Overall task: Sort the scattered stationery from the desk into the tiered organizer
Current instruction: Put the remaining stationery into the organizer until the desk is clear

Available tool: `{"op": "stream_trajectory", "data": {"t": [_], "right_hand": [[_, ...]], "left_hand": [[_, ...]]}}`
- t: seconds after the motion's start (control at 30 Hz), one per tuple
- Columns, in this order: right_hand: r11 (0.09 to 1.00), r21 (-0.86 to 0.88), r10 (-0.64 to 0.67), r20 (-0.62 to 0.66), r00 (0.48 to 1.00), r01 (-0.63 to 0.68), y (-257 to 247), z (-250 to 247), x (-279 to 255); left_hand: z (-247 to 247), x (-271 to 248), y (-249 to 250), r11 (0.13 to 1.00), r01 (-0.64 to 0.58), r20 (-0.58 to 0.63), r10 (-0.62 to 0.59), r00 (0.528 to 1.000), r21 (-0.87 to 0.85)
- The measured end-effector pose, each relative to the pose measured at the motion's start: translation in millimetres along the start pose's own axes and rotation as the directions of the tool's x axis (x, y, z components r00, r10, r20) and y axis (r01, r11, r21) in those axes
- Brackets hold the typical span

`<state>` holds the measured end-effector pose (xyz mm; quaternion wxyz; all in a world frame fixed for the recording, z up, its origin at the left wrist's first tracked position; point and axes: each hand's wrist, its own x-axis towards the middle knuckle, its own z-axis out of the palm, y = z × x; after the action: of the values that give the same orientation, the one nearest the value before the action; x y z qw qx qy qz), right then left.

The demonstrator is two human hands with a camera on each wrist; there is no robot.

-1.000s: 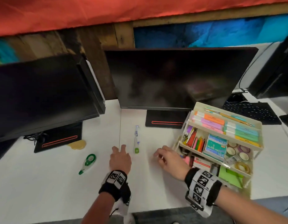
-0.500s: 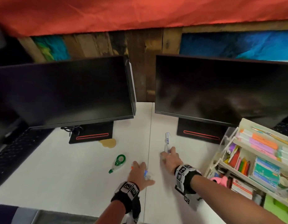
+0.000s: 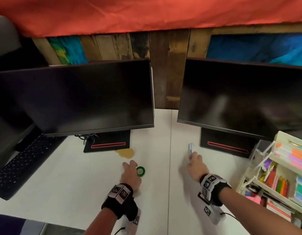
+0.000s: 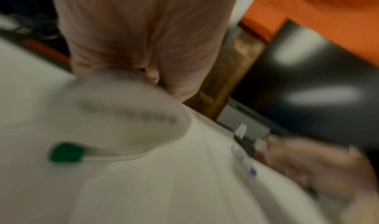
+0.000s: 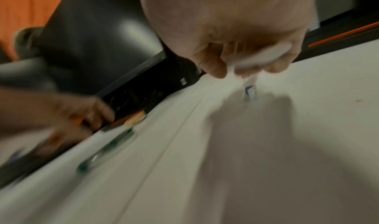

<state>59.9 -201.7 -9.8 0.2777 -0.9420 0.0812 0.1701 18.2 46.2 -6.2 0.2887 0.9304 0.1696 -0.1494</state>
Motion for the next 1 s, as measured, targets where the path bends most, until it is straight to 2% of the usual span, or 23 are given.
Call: {"op": "stream_trajectory", "data": {"t": [0.07,0.13,0.2,0.33,0.5,0.57,0.77,1.0], "right_hand": [[0.988,0.081,0.139,-0.072,0.988,-0.133,-2,-8,16],[0.965,0.088,0.250,-0.035,0.968,-0.246,-2,-13,31],[0.952,0.039,0.303,0.026,0.953,-0.304,-1,-10,39],[0.961,-0.050,0.272,0.029,0.962,-0.270,4,9,43],[0.973,-0.078,0.222,0.076,0.972,-0.216,7,17,30],[0.975,-0.024,0.222,0.117,0.968,-0.221,11,20,24],[0.957,0.193,0.188,0.161,0.969,-0.218,24,28,5],[0.928,0.328,0.114,0.202,0.973,-0.177,17,31,-30]], "left_hand": [[1,0,-2,0.981,0.017,0.058,-0.029,0.998,0.191],[7,2,-6,0.944,0.009,0.107,-0.047,0.993,0.328],[12,5,-11,0.916,0.019,0.111,-0.069,0.991,0.401],[9,20,-14,0.904,-0.042,0.132,-0.016,0.991,0.425],[-21,54,-13,0.882,-0.198,0.092,0.175,0.980,0.428],[-36,68,-12,0.873,-0.239,0.100,0.217,0.971,0.425],[-48,96,-21,0.891,-0.282,0.260,0.195,0.946,0.357],[-33,83,-41,0.897,-0.320,0.160,0.283,0.946,0.305]]}}
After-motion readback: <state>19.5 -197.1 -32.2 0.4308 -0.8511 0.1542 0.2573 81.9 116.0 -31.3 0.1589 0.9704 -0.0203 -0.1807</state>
